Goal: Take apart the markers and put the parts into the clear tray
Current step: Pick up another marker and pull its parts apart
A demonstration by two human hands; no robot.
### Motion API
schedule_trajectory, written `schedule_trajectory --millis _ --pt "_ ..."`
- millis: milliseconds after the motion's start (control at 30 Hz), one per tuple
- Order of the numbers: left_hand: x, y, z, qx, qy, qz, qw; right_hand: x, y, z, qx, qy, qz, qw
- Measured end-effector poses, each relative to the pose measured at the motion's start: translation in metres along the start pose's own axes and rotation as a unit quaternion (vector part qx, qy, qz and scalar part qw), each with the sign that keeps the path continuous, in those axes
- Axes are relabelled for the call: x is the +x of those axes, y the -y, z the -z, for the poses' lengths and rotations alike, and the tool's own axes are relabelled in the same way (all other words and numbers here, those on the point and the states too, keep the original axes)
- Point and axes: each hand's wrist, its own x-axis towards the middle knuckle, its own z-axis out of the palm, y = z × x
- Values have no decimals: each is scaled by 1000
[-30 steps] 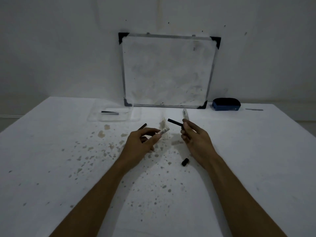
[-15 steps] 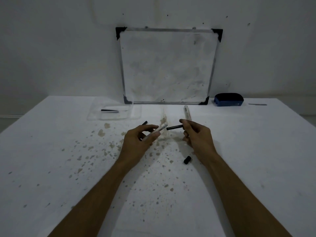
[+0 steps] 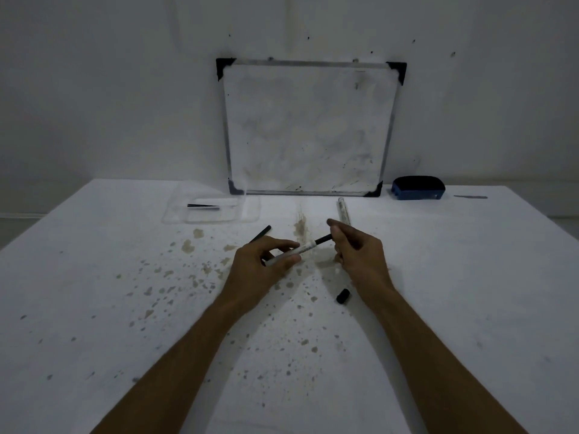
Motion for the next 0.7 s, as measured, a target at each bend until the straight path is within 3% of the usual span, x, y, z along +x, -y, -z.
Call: schedule_trajectory --millis 167,333,533,700 --pt "-3 -4 -1 24 9 -18 1000 -10 2 -15 -155 73 90 981" --pt "-6 -7 0 6 46 -3 999 -13 14 -3 -149 153 23 977" --pt "-10 -8 -4 22 64 -16 998 -10 11 39 -346 194 19 918" --pt "-16 -12 -6 25 77 -17 997 -9 24 59 -335 311 -38 889"
